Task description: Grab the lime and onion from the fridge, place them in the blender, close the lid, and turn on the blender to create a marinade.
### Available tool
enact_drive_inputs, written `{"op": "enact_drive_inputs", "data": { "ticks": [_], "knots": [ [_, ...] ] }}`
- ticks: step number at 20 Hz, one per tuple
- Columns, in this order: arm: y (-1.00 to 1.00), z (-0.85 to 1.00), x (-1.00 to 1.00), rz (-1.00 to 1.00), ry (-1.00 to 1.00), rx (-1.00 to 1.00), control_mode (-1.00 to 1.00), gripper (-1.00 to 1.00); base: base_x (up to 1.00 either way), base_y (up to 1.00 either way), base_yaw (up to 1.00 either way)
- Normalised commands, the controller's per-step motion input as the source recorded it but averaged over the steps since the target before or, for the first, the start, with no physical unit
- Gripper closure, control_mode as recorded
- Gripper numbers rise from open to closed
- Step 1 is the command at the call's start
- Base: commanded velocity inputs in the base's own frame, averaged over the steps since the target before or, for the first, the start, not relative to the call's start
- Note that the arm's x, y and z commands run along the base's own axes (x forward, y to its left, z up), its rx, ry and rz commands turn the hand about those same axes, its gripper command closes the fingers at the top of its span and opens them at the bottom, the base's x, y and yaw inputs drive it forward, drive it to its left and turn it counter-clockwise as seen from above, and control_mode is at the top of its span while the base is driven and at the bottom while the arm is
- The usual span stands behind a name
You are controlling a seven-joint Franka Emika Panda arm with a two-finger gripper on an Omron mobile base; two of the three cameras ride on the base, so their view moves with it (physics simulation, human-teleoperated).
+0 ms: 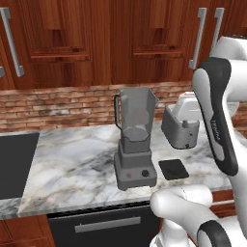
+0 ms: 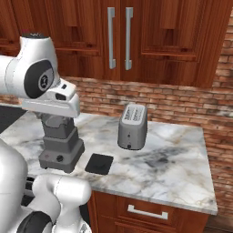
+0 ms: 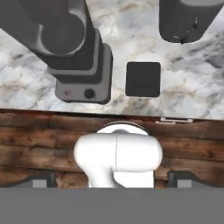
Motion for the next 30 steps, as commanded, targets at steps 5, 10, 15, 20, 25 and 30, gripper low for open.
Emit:
{"op": "enact_drive_inputs", "data": {
  "ticks": [5,10,15,20,25,30],
  "knots": [
    [-0.82,-0.72,-0.08,0.17,0.39,0.03,-1.00,-1.00,0.00,0.00,0.00],
    [-0.40,-0.43,0.12,0.19,0.22,0.00,-1.00,-1.00,0.00,0.00,0.00],
    [-0.04,-0.02,0.29,0.26,0.10,0.00,-1.00,-1.00,0.00,0.00,0.00],
    [0.00,0.00,0.06,0.16,0.05,0.00,-1.00,-1.00,0.00,0.00,0.00],
    [0.03,-0.11,0.00,0.07,0.00,0.01,-1.00,-1.00,0.00,0.00,0.00],
    [0.00,-0.31,0.00,0.09,0.00,0.09,-1.00,-1.00,0.00,0.00,0.00]
  ]
}}
